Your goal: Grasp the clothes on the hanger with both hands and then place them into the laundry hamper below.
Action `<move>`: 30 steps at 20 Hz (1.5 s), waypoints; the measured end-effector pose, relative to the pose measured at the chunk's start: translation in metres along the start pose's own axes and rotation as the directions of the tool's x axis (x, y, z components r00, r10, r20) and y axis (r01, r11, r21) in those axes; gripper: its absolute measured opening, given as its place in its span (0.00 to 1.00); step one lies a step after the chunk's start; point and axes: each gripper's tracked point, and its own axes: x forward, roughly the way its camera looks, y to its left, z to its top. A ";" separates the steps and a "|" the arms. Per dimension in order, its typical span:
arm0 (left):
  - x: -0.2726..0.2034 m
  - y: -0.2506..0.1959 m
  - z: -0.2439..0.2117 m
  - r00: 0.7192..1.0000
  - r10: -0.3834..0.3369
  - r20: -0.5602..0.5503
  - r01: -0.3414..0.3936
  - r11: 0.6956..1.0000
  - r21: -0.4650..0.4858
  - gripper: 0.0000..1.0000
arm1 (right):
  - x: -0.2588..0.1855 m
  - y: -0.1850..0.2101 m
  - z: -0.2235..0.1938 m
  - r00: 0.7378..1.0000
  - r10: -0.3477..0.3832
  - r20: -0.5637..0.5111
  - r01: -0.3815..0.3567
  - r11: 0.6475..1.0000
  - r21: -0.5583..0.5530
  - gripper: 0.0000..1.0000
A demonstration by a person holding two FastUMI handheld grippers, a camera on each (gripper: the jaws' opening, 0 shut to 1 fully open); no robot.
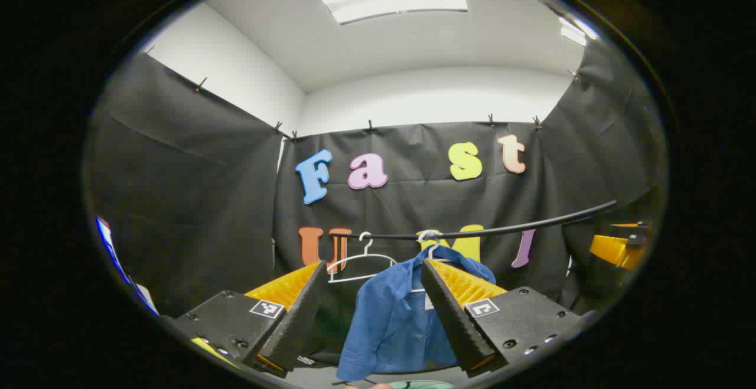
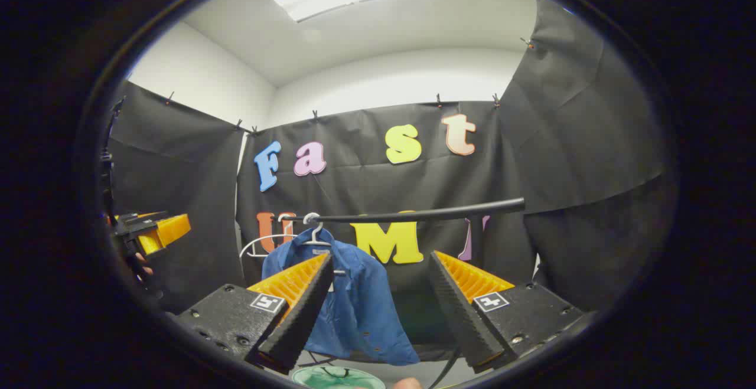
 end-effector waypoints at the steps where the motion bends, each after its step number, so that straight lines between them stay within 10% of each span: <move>1: 0.004 0.005 0.000 1.000 0.001 0.004 -0.001 1.000 0.011 1.00 | 0.004 0.005 -0.001 1.000 0.004 0.005 -0.004 1.000 -0.007 1.00; 30: 0.092 0.042 -0.117 0.970 -0.194 -0.145 0.190 0.981 -0.040 0.99 | 0.114 0.067 -0.112 0.952 -0.254 -0.170 0.240 0.966 -0.098 1.00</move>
